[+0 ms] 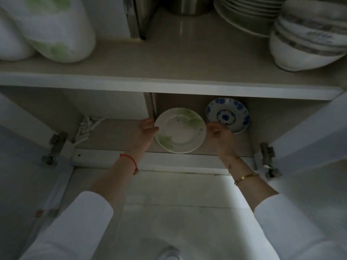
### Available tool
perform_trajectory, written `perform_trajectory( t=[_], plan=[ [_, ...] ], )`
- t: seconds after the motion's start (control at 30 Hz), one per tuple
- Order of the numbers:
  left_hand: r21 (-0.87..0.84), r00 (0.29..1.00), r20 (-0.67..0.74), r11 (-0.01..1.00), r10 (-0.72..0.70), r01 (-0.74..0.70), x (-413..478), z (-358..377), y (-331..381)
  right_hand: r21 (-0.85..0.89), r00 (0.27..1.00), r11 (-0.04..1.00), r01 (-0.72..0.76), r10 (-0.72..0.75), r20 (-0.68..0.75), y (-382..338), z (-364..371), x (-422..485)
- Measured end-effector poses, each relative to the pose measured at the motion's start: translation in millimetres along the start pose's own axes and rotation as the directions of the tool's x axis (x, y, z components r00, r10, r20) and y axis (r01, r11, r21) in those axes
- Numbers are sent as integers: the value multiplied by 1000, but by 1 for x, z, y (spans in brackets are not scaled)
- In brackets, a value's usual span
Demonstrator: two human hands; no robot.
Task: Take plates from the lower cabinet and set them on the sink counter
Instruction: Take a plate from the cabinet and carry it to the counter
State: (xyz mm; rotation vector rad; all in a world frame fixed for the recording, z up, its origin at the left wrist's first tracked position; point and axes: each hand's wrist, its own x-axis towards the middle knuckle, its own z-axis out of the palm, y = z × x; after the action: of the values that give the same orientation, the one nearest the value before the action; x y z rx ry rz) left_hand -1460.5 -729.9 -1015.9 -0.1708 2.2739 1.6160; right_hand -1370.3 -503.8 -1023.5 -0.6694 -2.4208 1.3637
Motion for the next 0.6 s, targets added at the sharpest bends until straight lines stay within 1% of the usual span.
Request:
perform_trajectory(
  t=[0.07, 0.13, 0.2, 0.27, 0.33, 0.43, 0.6],
  plan=[
    [50, 1000, 15, 999, 3, -3, 12, 7, -9, -56, 1000, 998, -14, 14, 3, 11, 6, 11],
    [130, 999, 31, 991, 7, -11, 16, 11, -14, -43, 1000, 999, -9, 9, -1, 20, 13, 20],
    [154, 999, 34, 988, 11, -16, 21, 15, -19, -91, 1000, 996, -24, 25, 12, 30, 21, 27],
    [181, 999, -7, 983, 32, -30, 25, 19, -22, -163, 1000, 986, -18, 21, 19, 37, 28, 32],
    [238, 999, -32, 971, 43, -34, 31, 19, -25, -182, 1000, 983, -16, 16, 2, 43, 33, 35],
    [234, 999, -50, 972, -5, 16, 35, 16, -29, -228, 999, 973, -40, 42, 6, 48, 40, 36],
    [242, 1000, -30, 970, 8, 0, 40, 16, -31, -230, 998, 971, -63, 63, -4, 43, 43, 35]
  ],
)
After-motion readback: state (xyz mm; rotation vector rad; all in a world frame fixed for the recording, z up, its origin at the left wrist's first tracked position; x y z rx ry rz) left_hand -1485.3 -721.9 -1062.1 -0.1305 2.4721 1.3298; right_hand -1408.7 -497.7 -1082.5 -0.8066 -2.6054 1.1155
